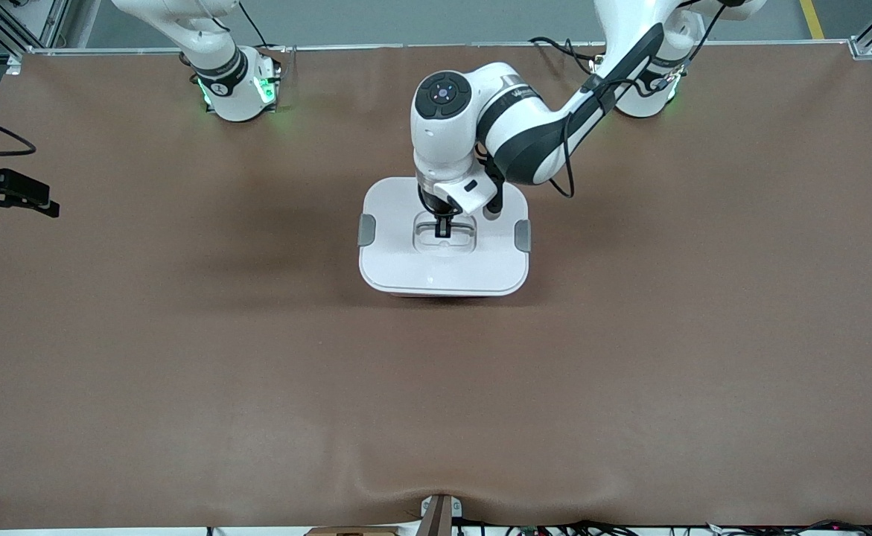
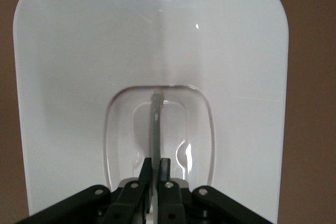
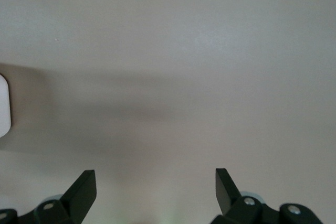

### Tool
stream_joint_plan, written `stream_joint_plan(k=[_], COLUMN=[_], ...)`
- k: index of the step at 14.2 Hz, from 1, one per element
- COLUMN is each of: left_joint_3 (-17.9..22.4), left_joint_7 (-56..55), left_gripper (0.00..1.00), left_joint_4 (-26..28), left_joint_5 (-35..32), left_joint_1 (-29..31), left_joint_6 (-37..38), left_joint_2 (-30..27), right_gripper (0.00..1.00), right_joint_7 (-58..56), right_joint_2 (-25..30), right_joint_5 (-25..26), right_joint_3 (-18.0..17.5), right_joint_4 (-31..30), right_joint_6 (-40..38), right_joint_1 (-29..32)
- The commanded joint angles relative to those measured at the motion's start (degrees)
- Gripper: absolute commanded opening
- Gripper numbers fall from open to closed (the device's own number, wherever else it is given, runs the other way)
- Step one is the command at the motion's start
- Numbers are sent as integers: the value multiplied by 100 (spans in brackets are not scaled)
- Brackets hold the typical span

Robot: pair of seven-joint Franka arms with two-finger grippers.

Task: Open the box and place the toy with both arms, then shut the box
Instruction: 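Press the lid down onto the box with the left gripper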

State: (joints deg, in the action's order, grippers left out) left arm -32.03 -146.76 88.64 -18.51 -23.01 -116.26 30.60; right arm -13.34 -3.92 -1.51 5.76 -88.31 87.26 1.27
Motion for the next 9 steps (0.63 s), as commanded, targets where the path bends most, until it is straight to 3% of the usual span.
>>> stream_joint_plan(k=[1, 9], left_joint_3=[30, 30], left_joint_7=[-300, -476], left_gripper=[0, 0], left_joint_4=[-119, -66], left_joint_5=[-292, -469], left_joint_1=[-133, -248], left_joint_6=[-11, -11], left_joint_2=[78, 201], right_gripper=[100, 100], right_joint_7=[112, 112], right_joint_2=[120, 111], right_joint_5=[-24, -24], right_joint_3=[74, 74], right_joint_4=[-90, -11], right_joint_6=[19, 19], right_joint_1=[-171, -83])
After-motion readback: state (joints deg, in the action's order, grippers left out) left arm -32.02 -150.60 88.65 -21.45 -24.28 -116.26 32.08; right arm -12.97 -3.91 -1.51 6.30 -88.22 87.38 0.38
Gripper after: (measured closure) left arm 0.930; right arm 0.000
